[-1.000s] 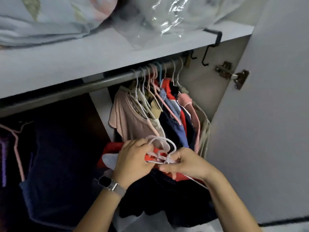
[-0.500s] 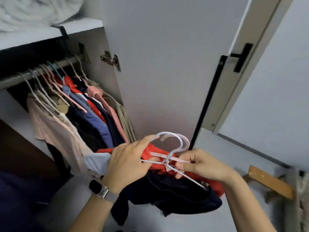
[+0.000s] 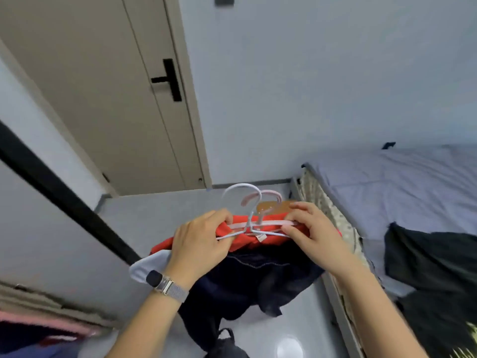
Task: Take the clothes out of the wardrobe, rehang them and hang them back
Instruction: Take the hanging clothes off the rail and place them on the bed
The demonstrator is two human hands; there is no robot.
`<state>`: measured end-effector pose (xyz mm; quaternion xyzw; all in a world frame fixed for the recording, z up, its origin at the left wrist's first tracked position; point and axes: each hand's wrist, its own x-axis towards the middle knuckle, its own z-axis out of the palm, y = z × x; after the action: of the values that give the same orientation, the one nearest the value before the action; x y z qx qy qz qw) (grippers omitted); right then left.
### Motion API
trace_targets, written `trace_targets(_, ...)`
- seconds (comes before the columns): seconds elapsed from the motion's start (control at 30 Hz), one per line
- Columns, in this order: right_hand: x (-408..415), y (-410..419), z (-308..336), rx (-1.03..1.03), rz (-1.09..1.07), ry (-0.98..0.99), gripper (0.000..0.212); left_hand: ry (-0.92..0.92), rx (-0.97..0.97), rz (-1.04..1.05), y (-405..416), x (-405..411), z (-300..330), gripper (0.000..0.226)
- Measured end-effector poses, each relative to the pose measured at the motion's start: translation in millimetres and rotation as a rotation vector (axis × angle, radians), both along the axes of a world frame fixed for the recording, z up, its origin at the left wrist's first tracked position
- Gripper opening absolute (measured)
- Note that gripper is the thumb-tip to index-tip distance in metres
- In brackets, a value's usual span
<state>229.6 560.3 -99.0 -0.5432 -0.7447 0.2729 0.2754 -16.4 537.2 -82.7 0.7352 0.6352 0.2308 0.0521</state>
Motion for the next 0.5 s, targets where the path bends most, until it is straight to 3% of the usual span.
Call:
trace_targets(0.23, 78, -3, -4, 0.024, -0.559, -0.111, 0.015, 0.007, -0.051, -0.359, 78, 115, -1, 0.024)
trace_targets(0.37, 110, 9, -1, 0.019, -0.757, -0.075, 0.014, 0.0, -0.048, -0.495, 118, 162, 2, 0.025)
trace_targets(0.5, 130, 22, 0, -0.027, -0.909, -0.135, 0.026, -0.021, -0.036, -0.627, 154, 200, 3, 0.024)
